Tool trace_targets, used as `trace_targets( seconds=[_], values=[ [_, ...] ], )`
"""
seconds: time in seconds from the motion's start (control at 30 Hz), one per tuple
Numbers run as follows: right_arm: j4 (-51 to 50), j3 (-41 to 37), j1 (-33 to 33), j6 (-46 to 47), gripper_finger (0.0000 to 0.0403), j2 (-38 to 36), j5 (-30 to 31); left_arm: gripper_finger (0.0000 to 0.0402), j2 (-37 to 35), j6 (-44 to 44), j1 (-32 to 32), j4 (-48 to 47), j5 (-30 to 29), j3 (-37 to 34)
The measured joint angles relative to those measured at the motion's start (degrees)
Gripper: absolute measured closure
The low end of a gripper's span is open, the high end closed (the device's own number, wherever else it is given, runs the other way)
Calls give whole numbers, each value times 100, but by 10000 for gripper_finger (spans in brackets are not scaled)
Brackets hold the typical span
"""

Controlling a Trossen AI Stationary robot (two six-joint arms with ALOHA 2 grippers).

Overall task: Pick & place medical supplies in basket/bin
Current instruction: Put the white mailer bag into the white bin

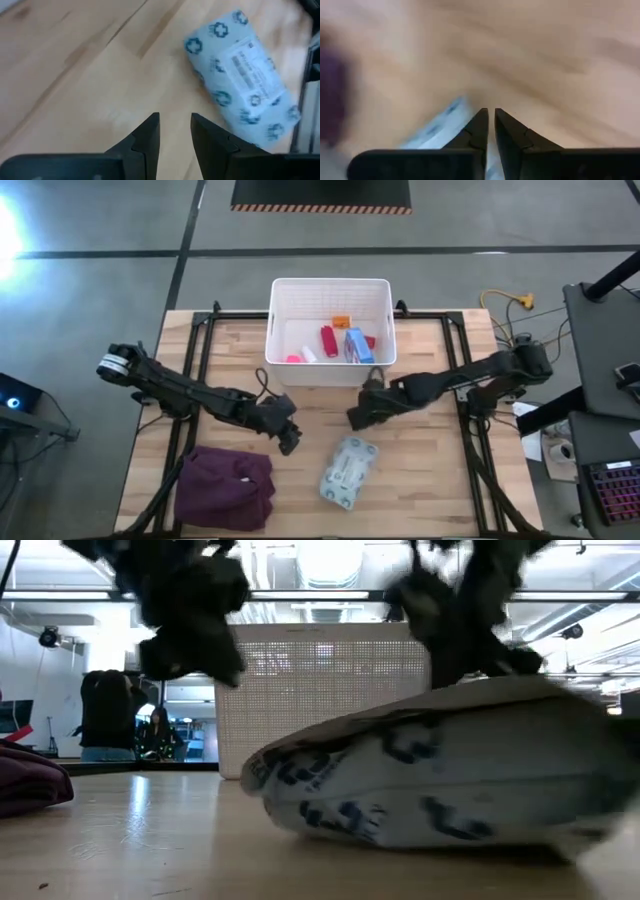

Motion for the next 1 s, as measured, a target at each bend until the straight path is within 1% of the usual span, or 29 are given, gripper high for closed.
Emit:
trace_targets(
  seconds=[0.03,0.1,0.13,0.17,0.23,0.27,0.33,0.37,0.4,0.47,0.53,0.63,0.7,0.73,0.77,0.87,0.93,1.0],
  values=[
    [-78,176,64,-150,373,-3,-21,309,-6,-82,-2,109,-4,-89],
    [-934,447,239,-447,356,-4,29,309,-19,-273,-13,553,14,-302],
    [-1141,609,356,-531,345,18,72,309,-48,-394,-37,671,12,-445],
    [-1200,792,484,-620,333,32,89,309,-35,-463,-38,927,14,-576],
    [-1674,995,792,-811,308,31,95,309,-3,-615,-66,1783,156,-819],
    [-1777,1045,967,-860,295,54,89,309,-4,-716,-78,2123,262,-960],
    [-1613,1084,1299,-816,266,92,51,307,69,-974,-121,2809,300,-1129],
    [-1605,1035,1440,-723,251,125,32,304,97,-1137,-128,3041,300,-1184],
    [-1527,990,1558,-559,235,164,28,299,100,-1313,-148,3035,290,-1244],
    [-1066,913,1772,-69,204,197,30,285,196,-1511,-158,2993,255,-1261],
    [-820,724,1944,423,177,262,52,267,284,-1615,-171,2962,255,-1255],
    [346,369,2200,1018,144,340,195,237,572,-2033,-201,3213,381,-1153],
    [1243,68,2322,1351,129,377,416,219,750,-2162,-257,3144,546,-1083],
    [1857,-72,2393,1522,125,400,563,211,898,-2180,-279,3144,577,-990],
    [2174,-218,2480,1651,122,401,760,205,1036,-2180,-316,3209,596,-873],
    [2692,-469,2707,2206,120,548,1400,192,1368,-2182,-442,3151,612,-581],
    [2465,-648,2892,2571,119,583,1690,189,1621,-2179,-495,3247,615,-346],
    [2677,-657,3038,2959,119,731,1809,188,1795,-2181,-540,3134,608,-200]
  ],
)
